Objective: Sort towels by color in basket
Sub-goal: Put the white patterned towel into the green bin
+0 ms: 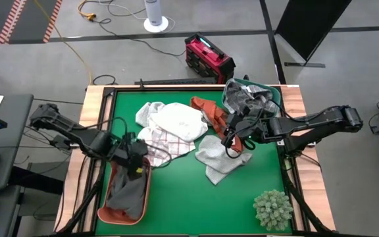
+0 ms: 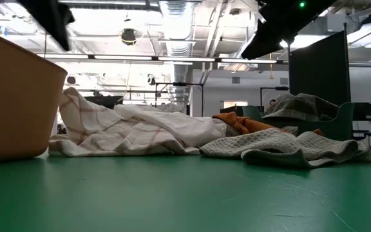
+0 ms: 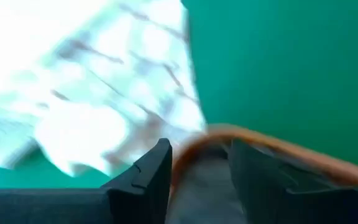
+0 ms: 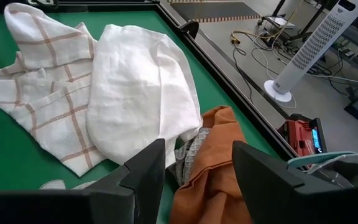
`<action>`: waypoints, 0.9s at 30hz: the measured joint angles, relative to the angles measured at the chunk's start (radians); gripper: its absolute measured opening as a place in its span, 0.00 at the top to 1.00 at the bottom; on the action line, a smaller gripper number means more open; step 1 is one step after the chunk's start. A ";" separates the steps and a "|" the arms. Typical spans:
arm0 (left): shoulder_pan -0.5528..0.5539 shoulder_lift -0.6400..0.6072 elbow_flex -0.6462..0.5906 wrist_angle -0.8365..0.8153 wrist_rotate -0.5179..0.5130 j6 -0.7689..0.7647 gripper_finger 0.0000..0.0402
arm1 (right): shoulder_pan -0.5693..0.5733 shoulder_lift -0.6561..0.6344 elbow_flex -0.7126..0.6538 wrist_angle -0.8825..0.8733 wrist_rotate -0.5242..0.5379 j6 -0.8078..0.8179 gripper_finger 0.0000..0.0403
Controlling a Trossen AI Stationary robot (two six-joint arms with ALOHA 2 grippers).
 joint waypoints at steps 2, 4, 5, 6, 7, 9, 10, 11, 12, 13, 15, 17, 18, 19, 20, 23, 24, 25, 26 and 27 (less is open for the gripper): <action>0.039 0.001 0.001 0.000 -0.048 0.020 0.62 | 0.000 0.000 0.000 0.001 0.000 -0.001 0.46; 0.106 0.017 -0.008 -0.007 -0.032 0.045 0.62 | 0.000 0.000 0.000 0.004 0.000 -0.001 0.46; 0.143 0.028 -0.015 -0.021 -0.017 0.061 0.62 | 0.000 0.000 0.000 0.005 0.000 -0.001 0.46; 0.180 0.041 -0.022 -0.041 -0.005 0.076 0.62 | 0.000 0.000 0.000 0.006 0.000 -0.001 0.46; 0.216 0.055 -0.025 -0.059 -0.002 0.096 0.62 | 0.000 0.000 0.000 0.006 0.000 -0.001 0.46; 0.294 0.078 -0.025 -0.068 0.000 0.143 0.62 | -0.001 0.000 0.000 0.006 0.000 -0.001 0.46; 0.335 0.087 -0.024 -0.068 0.006 0.166 0.62 | -0.001 0.000 0.000 0.006 0.000 -0.001 0.46; 0.376 0.099 -0.024 -0.066 0.017 0.188 0.62 | -0.001 0.000 0.000 0.006 0.000 -0.001 0.46; 0.423 0.112 -0.024 -0.061 0.035 0.210 0.62 | -0.001 0.000 0.000 0.006 0.000 -0.001 0.46; 0.465 0.127 -0.024 -0.053 0.059 0.235 0.62 | -0.001 0.000 0.000 0.006 0.000 -0.001 0.46; 0.544 0.155 -0.024 -0.038 0.124 0.281 0.62 | -0.001 0.000 0.000 0.006 0.000 -0.001 0.46; 0.606 0.182 -0.024 -0.014 0.214 0.325 0.62 | 0.000 0.000 0.000 0.006 0.000 -0.001 0.46; 0.634 0.196 -0.024 0.007 0.271 0.346 0.62 | 0.000 0.000 0.000 0.005 0.000 -0.001 0.46; 0.654 0.209 -0.024 0.027 0.321 0.361 0.62 | 0.000 0.000 0.000 0.005 0.000 -0.001 0.46; 0.669 0.222 -0.024 0.043 0.360 0.375 0.62 | 0.000 0.000 0.000 0.004 0.000 -0.001 0.46; 0.703 0.266 -0.023 0.054 0.389 0.416 0.62 | 0.000 0.000 0.000 -0.003 0.000 -0.006 0.46; 0.711 0.287 -0.023 0.052 0.386 0.427 0.62 | 0.000 0.000 0.000 -0.005 0.000 -0.006 0.46; 0.716 0.311 -0.023 0.052 0.382 0.437 0.62 | 0.000 0.000 0.000 -0.006 0.000 -0.006 0.46; 0.720 0.334 -0.023 0.052 0.377 0.449 0.62 | 0.000 0.000 0.000 -0.005 0.000 -0.006 0.46; 0.722 0.356 -0.023 0.055 0.374 0.464 0.62 | 0.000 0.000 0.000 -0.006 0.000 -0.006 0.46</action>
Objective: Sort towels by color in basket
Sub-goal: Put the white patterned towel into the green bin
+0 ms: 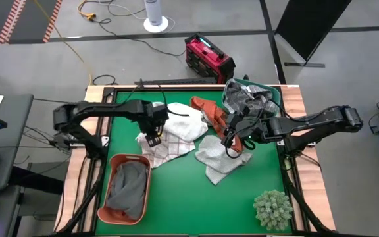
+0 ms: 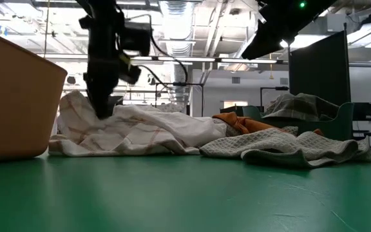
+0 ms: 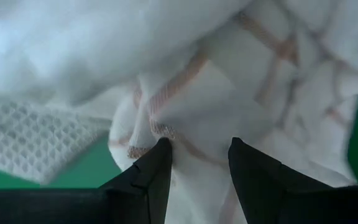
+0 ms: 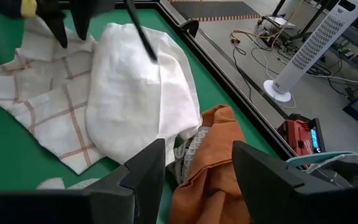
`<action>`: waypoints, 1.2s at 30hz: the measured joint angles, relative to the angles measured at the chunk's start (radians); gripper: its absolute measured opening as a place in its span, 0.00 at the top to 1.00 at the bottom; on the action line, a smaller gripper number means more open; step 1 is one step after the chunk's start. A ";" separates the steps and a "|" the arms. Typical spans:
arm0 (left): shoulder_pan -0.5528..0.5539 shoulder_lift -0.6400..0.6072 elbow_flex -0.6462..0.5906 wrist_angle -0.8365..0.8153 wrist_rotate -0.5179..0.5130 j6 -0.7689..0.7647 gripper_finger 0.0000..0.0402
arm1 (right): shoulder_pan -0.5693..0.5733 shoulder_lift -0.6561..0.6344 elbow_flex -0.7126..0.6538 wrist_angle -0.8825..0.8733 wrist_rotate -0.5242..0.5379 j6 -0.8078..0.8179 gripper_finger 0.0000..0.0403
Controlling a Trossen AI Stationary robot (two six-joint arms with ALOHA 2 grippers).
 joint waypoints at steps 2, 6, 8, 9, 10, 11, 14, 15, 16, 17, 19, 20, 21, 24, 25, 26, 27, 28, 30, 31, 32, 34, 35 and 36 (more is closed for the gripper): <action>0.001 0.045 0.000 0.008 0.000 0.025 0.62 | 0.000 0.000 0.000 0.000 0.000 0.000 0.46; -0.011 0.128 0.000 0.031 0.020 0.067 0.62 | 0.000 0.000 0.000 0.000 0.000 0.000 0.46; -0.026 0.156 0.000 0.050 0.032 0.084 0.64 | 0.000 0.000 0.000 0.000 0.000 -0.002 0.46; -0.035 0.165 0.000 0.059 0.034 0.097 0.65 | 0.000 0.000 0.000 0.000 0.000 -0.002 0.46; -0.046 0.169 0.000 0.067 0.038 0.117 0.68 | 0.000 0.000 0.000 -0.001 0.000 -0.003 0.46; -0.056 0.170 0.000 0.075 0.046 0.139 0.72 | 0.000 0.000 0.000 -0.003 0.000 -0.003 0.46; -0.089 0.162 0.000 0.098 0.062 0.194 0.90 | 0.000 0.000 0.000 -0.008 0.000 -0.003 0.46; -0.098 0.154 0.000 0.102 0.062 0.202 0.94 | 0.000 0.000 0.000 -0.011 0.000 -0.003 0.46; -0.106 0.143 0.000 0.107 0.062 0.204 0.97 | 0.000 0.000 0.000 -0.014 0.000 -0.003 0.46; -0.114 0.127 0.001 0.110 0.066 0.205 0.98 | 0.000 0.000 0.000 -0.017 0.000 -0.003 0.46; -0.131 0.089 0.012 0.110 0.082 0.209 0.99 | 0.000 0.000 0.000 -0.020 0.000 -0.002 0.46; -0.140 0.062 0.018 0.113 0.094 0.209 0.99 | 0.000 0.000 0.000 -0.021 0.000 -0.002 0.46; -0.152 0.033 0.023 0.121 0.112 0.215 0.99 | 0.000 0.000 0.000 -0.022 0.000 -0.002 0.46; -0.191 -0.076 0.039 0.158 0.188 0.251 1.00 | 0.000 0.000 0.000 -0.023 0.000 -0.002 0.46; -0.205 -0.116 0.044 0.174 0.217 0.271 1.00 | 0.000 0.000 0.000 -0.022 0.000 -0.002 0.46; -0.220 -0.158 0.046 0.192 0.234 0.288 1.00 | 0.000 0.000 0.000 -0.022 0.000 -0.002 0.46; -0.235 -0.201 0.048 0.222 0.240 0.297 1.00 | 0.000 0.000 0.000 -0.022 0.000 -0.002 0.46; -0.249 -0.244 0.048 0.261 0.232 0.301 1.00 | 0.001 0.000 0.000 -0.021 -0.006 -0.002 0.46; -0.271 -0.323 0.048 0.340 0.185 0.303 1.00 | 0.001 0.001 -0.001 -0.006 -0.060 -0.010 0.46; -0.279 -0.358 0.048 0.377 0.156 0.304 1.00 | 0.001 0.006 -0.008 0.032 -0.089 -0.033 0.46; -0.286 -0.386 0.049 0.411 0.123 0.306 1.00 | 0.001 0.015 -0.018 0.094 -0.118 -0.067 0.46; -0.293 -0.433 0.049 0.462 0.060 0.312 1.00 | 0.010 0.033 -0.041 0.219 -0.153 -0.147 0.46; -0.296 -0.450 0.049 0.481 0.030 0.320 1.00 | 0.015 0.051 -0.048 0.297 -0.167 -0.187 0.46; -0.297 -0.467 0.049 0.497 -0.003 0.329 1.00 | 0.021 0.069 -0.052 0.383 -0.183 -0.231 0.46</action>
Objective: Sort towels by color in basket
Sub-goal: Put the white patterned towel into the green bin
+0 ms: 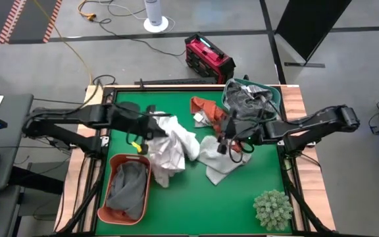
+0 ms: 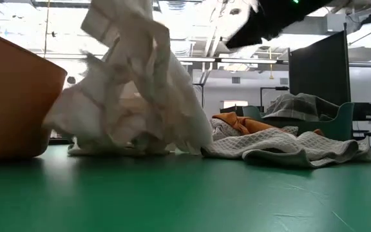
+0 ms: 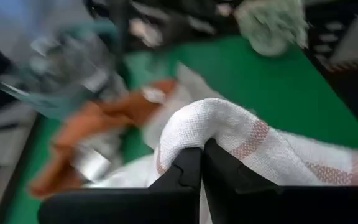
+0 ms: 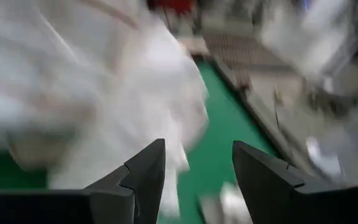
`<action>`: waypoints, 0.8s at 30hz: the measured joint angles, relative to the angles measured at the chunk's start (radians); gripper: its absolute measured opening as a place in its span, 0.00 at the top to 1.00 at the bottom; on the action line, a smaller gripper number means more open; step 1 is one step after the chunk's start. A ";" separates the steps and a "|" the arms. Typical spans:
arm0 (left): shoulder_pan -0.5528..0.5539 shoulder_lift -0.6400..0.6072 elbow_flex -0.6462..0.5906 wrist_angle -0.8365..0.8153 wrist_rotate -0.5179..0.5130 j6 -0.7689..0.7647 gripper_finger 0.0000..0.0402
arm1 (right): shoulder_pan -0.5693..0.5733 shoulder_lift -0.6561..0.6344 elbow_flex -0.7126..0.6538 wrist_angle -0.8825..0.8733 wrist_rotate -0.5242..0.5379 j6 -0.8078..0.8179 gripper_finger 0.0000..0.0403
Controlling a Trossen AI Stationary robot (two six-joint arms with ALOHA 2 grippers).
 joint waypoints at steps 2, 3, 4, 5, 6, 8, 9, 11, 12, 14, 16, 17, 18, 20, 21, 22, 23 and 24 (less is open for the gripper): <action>-0.002 -0.017 0.000 0.023 -0.060 0.021 1.00 | 0.021 0.040 -0.010 0.135 -0.035 -0.086 0.46; -0.002 -0.024 0.000 0.039 -0.075 0.033 1.00 | 0.030 0.064 -0.010 0.204 -0.053 -0.128 0.46; -0.001 -0.028 0.000 0.049 -0.085 0.048 1.00 | 0.041 0.091 -0.010 0.278 -0.070 -0.168 0.46; 0.000 -0.026 0.000 0.054 -0.086 0.065 1.00 | 0.051 0.119 -0.009 0.341 -0.078 -0.205 0.46; 0.000 -0.023 0.000 0.070 -0.084 0.084 1.00 | 0.060 0.146 -0.009 0.402 -0.079 -0.238 0.46; 0.000 -0.017 0.000 0.085 -0.080 0.128 1.00 | 0.067 0.204 -0.002 0.508 -0.081 -0.288 0.44; 0.000 -0.009 0.000 0.088 -0.071 0.147 1.00 | 0.066 0.231 0.008 0.541 -0.081 -0.295 0.43; 0.002 0.005 0.000 0.110 -0.045 0.177 1.00 | 0.063 0.277 0.040 0.561 -0.081 -0.319 0.40; 0.006 0.010 0.000 0.108 -0.033 0.188 1.00 | 0.062 0.296 0.060 0.558 -0.080 -0.332 0.38; 0.009 0.016 0.000 0.112 0.004 0.197 1.00 | 0.057 0.325 0.101 0.548 -0.080 -0.353 0.34; 0.011 0.016 0.000 0.116 0.038 0.197 1.00 | 0.052 0.345 0.145 0.512 -0.080 -0.364 0.29; 0.010 0.015 0.000 0.116 0.049 0.198 1.00 | 0.051 0.355 0.170 0.497 -0.080 -0.364 0.26; 0.010 0.015 0.000 0.116 0.067 0.200 1.00 | 0.051 0.358 0.194 0.472 -0.080 -0.364 0.23; 0.010 0.015 0.000 0.113 0.110 0.211 1.00 | 0.049 0.358 0.238 0.416 -0.095 -0.355 0.17; 0.010 0.015 0.000 0.113 0.131 0.220 1.00 | 0.043 0.358 0.260 0.401 -0.130 -0.335 0.14; 0.010 0.015 0.000 0.115 0.148 0.231 1.00 | 0.037 0.357 0.279 0.385 -0.172 -0.303 0.11; 0.010 0.014 0.000 0.118 0.160 0.242 1.00 | 0.030 0.357 0.294 0.370 -0.207 -0.272 0.08; 0.010 0.014 0.000 0.123 0.168 0.253 1.00 | 0.024 0.357 0.307 0.354 -0.229 -0.249 0.06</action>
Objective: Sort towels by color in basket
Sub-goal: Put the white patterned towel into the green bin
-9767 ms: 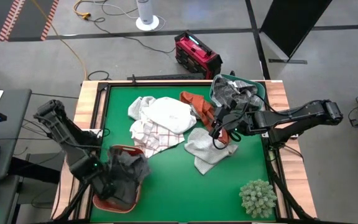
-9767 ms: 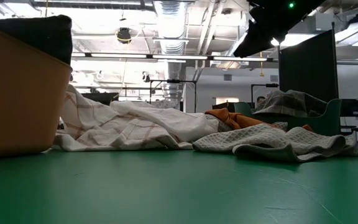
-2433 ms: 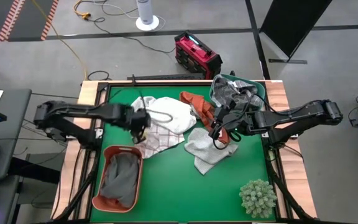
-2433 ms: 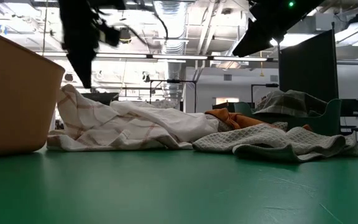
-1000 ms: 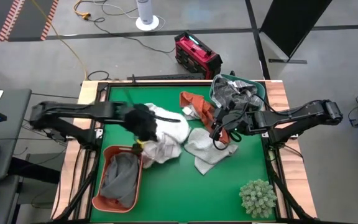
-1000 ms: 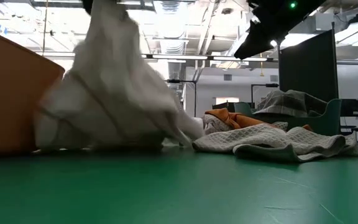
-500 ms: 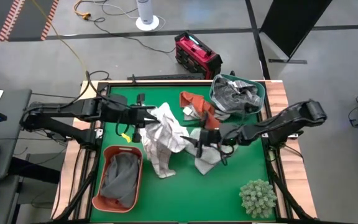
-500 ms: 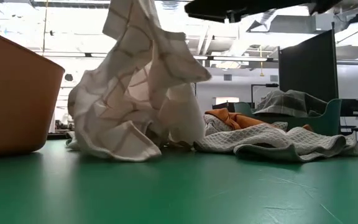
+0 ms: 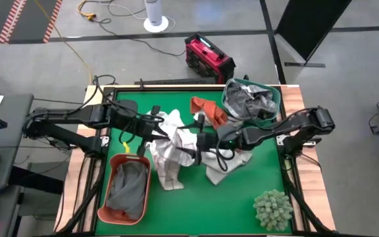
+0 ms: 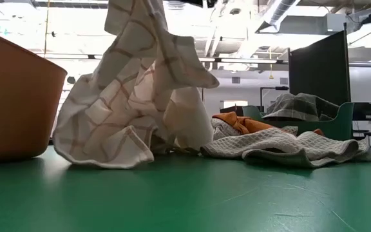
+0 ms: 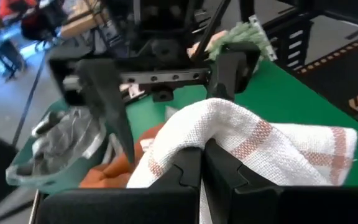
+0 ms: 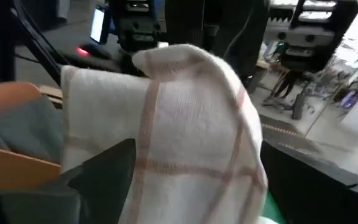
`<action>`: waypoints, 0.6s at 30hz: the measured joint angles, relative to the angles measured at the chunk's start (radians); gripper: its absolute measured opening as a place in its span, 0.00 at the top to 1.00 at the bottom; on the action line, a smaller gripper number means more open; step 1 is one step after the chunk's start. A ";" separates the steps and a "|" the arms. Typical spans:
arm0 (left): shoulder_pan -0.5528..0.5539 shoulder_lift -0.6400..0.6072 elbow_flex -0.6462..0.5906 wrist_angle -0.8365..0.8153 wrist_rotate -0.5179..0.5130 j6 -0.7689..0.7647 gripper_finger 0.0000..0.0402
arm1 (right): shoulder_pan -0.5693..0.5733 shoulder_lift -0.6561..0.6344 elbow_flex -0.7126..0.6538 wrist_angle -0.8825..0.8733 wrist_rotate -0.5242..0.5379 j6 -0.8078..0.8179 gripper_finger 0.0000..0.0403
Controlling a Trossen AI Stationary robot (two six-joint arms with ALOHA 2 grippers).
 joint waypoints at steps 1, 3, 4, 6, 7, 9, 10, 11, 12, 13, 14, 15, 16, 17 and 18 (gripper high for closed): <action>0.000 0.000 0.000 0.006 0.001 0.012 1.00 | -0.004 0.000 0.005 -0.009 -0.007 0.012 0.05; -0.002 0.000 0.000 0.030 0.000 0.033 1.00 | -0.015 0.028 0.010 -0.006 -0.008 0.013 0.03; -0.004 0.000 0.000 0.050 0.000 0.044 1.00 | -0.020 0.042 0.011 -0.003 -0.008 0.014 0.03; -0.012 0.000 0.000 0.091 0.000 0.068 1.00 | -0.025 0.091 0.007 0.030 -0.008 0.021 0.03; -0.015 0.000 0.000 0.111 0.000 0.077 1.00 | -0.029 0.118 0.009 0.078 -0.008 0.021 0.03; -0.022 0.000 0.000 0.136 0.001 0.093 1.00 | -0.036 0.166 0.009 0.148 -0.007 0.021 0.04; -0.024 0.000 0.000 0.149 0.002 0.100 1.00 | -0.040 0.195 0.018 0.195 -0.007 0.021 0.05; -0.025 0.000 0.000 0.162 0.003 0.107 1.00 | -0.043 0.221 0.031 0.234 -0.008 0.021 0.05; -0.025 0.000 0.000 0.170 0.003 0.112 1.00 | -0.046 0.244 0.041 0.251 -0.008 0.021 0.06; -0.025 0.000 0.000 0.183 0.004 0.114 1.00 | -0.049 0.269 0.057 0.255 -0.008 0.022 0.06; -0.025 0.000 0.000 0.199 0.004 0.115 1.00 | -0.053 0.296 0.082 0.265 -0.008 0.022 0.06; -0.025 0.000 0.000 0.214 0.004 0.115 1.00 | -0.054 0.318 0.101 0.265 -0.008 0.024 0.07; -0.025 0.000 -0.001 0.233 0.004 0.116 1.00 | -0.055 0.339 0.118 0.258 -0.007 0.025 0.07; -0.025 0.000 -0.001 0.259 0.004 0.120 1.00 | -0.055 0.363 0.143 0.260 -0.007 0.025 0.08; -0.025 -0.004 -0.001 0.287 0.003 0.125 1.00 | -0.055 0.383 0.162 0.262 -0.008 0.024 0.09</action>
